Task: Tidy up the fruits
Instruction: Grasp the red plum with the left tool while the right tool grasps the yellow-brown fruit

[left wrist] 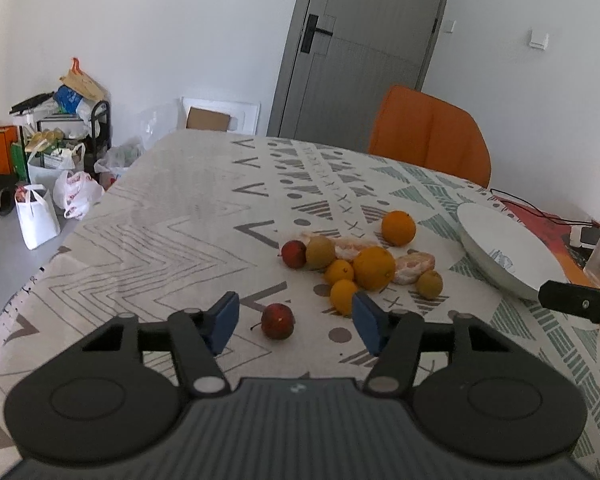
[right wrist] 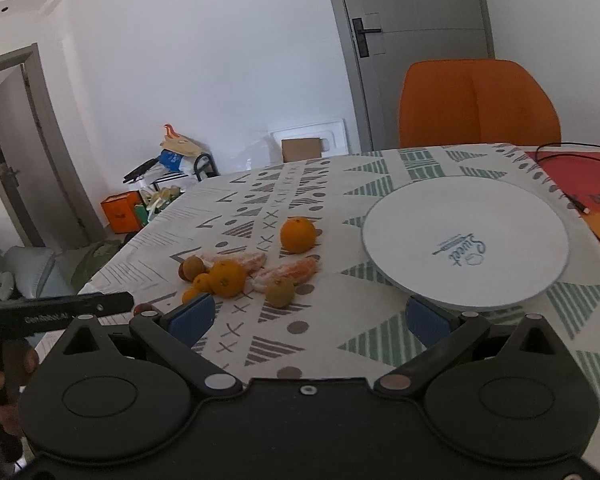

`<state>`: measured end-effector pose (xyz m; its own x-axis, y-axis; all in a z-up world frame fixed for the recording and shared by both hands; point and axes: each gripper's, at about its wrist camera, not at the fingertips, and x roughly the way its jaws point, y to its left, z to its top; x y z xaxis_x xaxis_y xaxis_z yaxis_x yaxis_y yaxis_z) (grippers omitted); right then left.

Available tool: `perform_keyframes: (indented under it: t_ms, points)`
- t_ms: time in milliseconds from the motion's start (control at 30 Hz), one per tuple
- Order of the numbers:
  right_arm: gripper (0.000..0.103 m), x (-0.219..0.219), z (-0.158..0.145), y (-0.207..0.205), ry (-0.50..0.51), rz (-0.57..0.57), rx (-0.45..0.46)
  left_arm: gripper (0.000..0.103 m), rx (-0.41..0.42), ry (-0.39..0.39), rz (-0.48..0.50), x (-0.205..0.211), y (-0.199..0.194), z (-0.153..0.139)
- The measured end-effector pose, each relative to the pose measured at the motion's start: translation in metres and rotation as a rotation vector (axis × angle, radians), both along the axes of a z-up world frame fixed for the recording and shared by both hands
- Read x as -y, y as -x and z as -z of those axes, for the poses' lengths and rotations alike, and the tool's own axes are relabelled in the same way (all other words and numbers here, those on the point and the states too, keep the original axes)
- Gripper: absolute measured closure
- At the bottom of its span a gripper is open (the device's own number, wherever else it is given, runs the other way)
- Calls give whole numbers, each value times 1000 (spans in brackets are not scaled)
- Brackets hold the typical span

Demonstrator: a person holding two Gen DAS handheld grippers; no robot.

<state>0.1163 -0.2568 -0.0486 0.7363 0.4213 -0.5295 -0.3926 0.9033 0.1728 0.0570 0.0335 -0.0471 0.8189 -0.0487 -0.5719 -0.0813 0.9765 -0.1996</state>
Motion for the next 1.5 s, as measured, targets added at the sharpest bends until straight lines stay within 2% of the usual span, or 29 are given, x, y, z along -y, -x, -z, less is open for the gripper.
perform_keyframes:
  t_ms: [100, 167, 300, 367, 433, 533, 667, 933, 1033, 1100, 1133, 1167, 1200, 1500]
  points:
    - [1, -6, 4, -5, 10, -8, -6, 48, -19, -1, -9, -3, -5, 5]
    - [12, -10, 6, -8, 16, -24, -13, 50, -27, -7, -12, -4, -8, 9]
    - [15, -17, 12, -15, 30, -35, -22, 57, -57, 7, -9, -7, -17, 18]
    - [19, -20, 15, -19, 29, -42, -30, 62, -70, 14, -7, -9, -21, 21]
    - [23, -23, 19, -24, 30, -47, -40, 73, -85, 11, -10, -9, -24, 25]
    - [29, -27, 23, -31, 34, -53, -56, 81, -85, -17, -19, -9, -27, 24]
    - [42, -36, 31, -42, 43, -68, -85, 83, -82, 32, -29, -18, -29, 24]
    - [50, -52, 40, -59, 70, -86, -105, 84, -78, 67, -57, -30, -32, 23]
    - [58, -57, 44, -64, 70, -94, -120, 84, -79, 67, -56, -32, -33, 22]
    - [60, -60, 46, -66, 67, -98, -109, 84, -76, 63, -57, -33, -33, 21]
    - [65, -61, 47, -67, 67, -104, -108, 85, -74, 62, -56, -32, -34, 21]
    - [76, -62, 48, -68, 71, -108, -104, 85, -75, 60, -57, -32, -35, 20]
    - [78, -61, 48, -69, 67, -109, -106, 85, -76, 60, -61, -32, -36, 20]
    - [79, -39, 34, -62, -2, -105, -85, 85, -50, 39, -51, -18, -38, 12]
